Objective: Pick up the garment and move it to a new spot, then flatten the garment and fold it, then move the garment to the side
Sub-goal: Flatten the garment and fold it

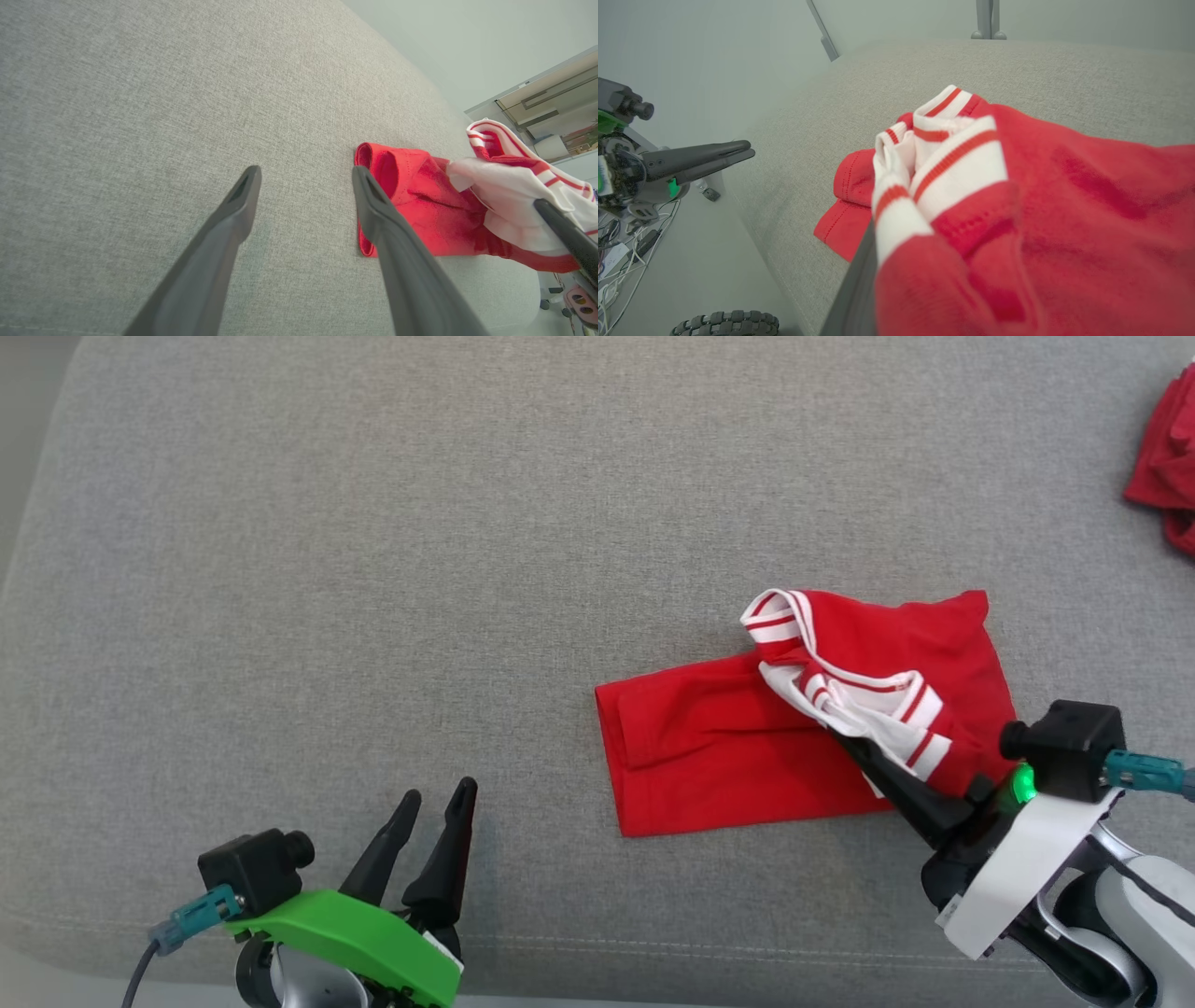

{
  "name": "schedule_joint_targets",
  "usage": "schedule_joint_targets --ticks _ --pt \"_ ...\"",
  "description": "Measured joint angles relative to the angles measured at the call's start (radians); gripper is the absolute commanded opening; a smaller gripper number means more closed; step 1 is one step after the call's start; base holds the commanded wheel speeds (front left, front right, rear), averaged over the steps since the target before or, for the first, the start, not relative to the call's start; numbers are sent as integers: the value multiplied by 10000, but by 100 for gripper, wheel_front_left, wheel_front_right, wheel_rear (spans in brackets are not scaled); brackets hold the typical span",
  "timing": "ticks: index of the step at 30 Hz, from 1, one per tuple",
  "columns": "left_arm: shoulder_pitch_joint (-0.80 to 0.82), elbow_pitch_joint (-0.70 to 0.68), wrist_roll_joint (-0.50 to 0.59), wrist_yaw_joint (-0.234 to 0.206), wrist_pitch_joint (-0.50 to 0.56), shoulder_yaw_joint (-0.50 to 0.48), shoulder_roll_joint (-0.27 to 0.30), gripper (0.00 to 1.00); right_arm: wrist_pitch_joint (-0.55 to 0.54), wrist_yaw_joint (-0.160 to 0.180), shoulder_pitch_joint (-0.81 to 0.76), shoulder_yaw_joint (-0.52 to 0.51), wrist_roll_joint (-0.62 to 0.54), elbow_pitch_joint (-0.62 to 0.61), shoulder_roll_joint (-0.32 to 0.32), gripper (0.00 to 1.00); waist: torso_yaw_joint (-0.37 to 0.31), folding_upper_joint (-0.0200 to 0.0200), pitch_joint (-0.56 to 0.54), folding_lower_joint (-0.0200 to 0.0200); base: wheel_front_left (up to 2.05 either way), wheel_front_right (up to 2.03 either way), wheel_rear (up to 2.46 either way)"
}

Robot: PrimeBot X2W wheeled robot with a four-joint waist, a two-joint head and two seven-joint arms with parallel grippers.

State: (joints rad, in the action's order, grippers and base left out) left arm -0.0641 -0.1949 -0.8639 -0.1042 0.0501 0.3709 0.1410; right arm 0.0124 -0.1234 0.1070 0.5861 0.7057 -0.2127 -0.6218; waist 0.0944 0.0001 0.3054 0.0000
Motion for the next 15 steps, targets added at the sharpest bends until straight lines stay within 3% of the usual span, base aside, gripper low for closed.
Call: schedule_joint_targets --ticks 15 --pt "545 483 -13 337 -148 295 -316 100 -1129 2 500 1361 -1001 362 470 0 1163 0 -109 0 0 0 0"
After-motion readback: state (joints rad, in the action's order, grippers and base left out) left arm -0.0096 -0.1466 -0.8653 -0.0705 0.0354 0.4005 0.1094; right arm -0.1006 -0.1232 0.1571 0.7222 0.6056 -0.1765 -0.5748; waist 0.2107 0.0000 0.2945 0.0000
